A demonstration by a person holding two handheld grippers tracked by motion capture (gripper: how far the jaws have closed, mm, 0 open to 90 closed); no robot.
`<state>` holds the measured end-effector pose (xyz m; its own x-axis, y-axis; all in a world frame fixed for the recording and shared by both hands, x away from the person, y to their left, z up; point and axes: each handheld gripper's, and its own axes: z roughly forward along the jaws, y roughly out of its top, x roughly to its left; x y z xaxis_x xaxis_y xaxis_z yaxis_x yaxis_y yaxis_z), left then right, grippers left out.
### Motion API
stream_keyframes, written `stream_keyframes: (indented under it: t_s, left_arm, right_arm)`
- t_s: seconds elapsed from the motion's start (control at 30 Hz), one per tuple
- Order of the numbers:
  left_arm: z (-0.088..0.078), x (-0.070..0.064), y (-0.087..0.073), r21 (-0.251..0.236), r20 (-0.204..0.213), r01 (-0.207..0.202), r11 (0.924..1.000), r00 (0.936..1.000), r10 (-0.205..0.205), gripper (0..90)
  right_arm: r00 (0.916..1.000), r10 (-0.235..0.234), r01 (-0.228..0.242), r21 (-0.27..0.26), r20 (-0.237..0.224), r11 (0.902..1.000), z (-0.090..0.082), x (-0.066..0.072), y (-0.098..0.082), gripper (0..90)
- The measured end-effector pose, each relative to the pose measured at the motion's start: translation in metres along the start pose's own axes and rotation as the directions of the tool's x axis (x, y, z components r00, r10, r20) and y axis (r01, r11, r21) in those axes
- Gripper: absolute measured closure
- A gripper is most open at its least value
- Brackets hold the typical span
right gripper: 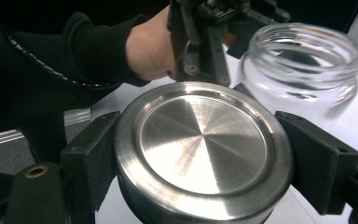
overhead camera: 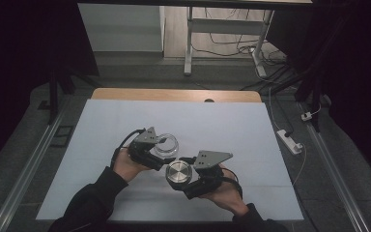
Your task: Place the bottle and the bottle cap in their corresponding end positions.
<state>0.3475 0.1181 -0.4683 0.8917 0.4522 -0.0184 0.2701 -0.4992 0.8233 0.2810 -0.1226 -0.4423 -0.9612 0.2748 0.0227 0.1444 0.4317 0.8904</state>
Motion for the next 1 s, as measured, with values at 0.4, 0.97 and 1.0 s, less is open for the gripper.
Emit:
stream_keyframes:
  t_s: [0.4,0.97,1.0]
  left_arm:
    - [0.009,0.013,0.008,-0.004,-0.013,0.001,1.0000,0.9999,-0.001,15.5]
    - [0.029,0.031,0.016,-0.008,-0.040,0.009,0.9999,0.9992,-0.010,15.5]
    - [0.031,0.032,0.016,-0.012,-0.040,0.013,0.9999,0.9991,-0.013,15.5]
  right_arm:
    - [0.9999,0.007,-0.007,0.013,0.009,0.9999,0.006,-0.002,-0.013,18.1]
    - [1.0000,-0.005,0.005,0.064,0.008,0.9980,0.025,-0.002,-0.033,18.1]
    - [1.0000,-0.005,0.005,0.068,0.007,0.9977,0.026,-0.002,-0.034,18.1]
